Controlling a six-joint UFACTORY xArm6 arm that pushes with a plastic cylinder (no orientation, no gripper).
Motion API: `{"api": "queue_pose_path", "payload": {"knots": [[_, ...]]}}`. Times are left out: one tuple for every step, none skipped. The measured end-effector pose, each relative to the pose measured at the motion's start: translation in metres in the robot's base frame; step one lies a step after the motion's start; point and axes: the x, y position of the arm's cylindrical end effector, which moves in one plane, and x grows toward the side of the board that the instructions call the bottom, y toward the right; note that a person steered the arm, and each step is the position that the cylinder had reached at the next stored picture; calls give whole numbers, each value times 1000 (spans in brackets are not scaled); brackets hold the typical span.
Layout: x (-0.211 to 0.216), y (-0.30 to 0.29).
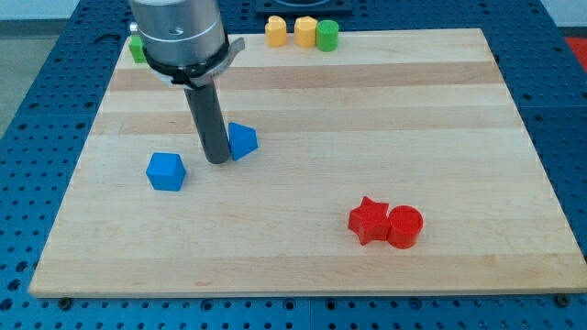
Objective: Separate the blue triangle from blue cube
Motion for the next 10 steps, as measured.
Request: {"api": "queue_pose_path", "payload": {"knots": [[-30,40],[-75,67],[-76,72],[-60,86],[-67,108],[-103,100],[-136,83],[-137,88],[-113,96],[-106,76]]}}
